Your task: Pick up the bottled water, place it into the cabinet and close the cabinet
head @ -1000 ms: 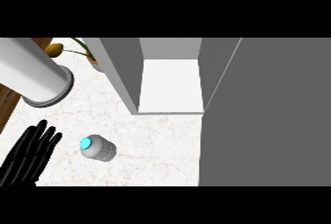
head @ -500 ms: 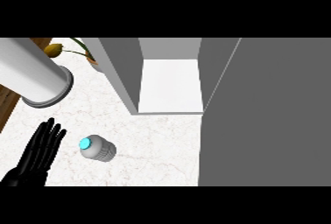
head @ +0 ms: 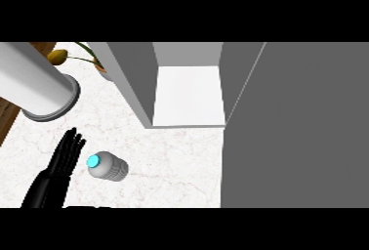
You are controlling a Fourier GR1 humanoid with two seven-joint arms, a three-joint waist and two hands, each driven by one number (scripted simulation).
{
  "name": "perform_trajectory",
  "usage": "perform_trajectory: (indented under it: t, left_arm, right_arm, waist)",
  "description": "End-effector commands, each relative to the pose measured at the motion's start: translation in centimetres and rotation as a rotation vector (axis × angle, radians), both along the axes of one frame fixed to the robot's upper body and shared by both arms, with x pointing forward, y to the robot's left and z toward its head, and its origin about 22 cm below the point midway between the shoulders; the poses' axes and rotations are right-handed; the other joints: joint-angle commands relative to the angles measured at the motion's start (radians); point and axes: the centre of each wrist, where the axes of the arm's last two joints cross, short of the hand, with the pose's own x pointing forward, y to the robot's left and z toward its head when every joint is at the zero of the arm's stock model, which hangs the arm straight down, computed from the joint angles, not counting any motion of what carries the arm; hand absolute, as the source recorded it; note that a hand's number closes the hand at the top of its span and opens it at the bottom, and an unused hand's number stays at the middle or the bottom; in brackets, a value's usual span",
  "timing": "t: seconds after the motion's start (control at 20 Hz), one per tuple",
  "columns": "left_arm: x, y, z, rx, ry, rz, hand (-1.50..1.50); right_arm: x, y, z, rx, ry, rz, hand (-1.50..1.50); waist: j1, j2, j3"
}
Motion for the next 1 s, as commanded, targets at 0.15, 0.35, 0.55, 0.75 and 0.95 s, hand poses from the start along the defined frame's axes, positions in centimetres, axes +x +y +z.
perform_trajectory:
  t: [0.15,0.35,0.55,0.75,0.95]
  left_arm:
    - [1.7,2.9,-5.4,-0.018,0.016,0.048,-1.50]
    - [3.7,1.0,-8.1,-0.022,0.022,0.055,-1.50]
    - [1.9,2.4,-11.5,0.001,0.030,0.087,-1.50]
    - [2.2,2.3,-13.4,-0.071,0.067,0.040,-1.50]
    - [1.2,0.9,-14.8,-0.158,0.091,-0.067,-1.50]
  right_arm:
    - [-2.1,-0.2,3.4,-0.021,-0.050,0.007,-1.50]
    - [-1.1,-0.7,2.4,-0.023,-0.046,0.002,-1.50]
    - [-1.9,-0.7,0.6,-0.012,-0.049,0.008,-1.50]
    - [-3.1,-0.7,3.0,-0.033,-0.031,0.044,-1.50]
    - [-2.4,-0.4,2.7,-0.016,-0.031,0.010,-1.50]
  waist:
    - [-0.006,0.001,-0.001]
    - [0.003,0.004,0.000]
    - [-0.005,0.001,0.000]
    - [-0.011,0.002,-0.001]
    - [0.007,0.004,-0.001]
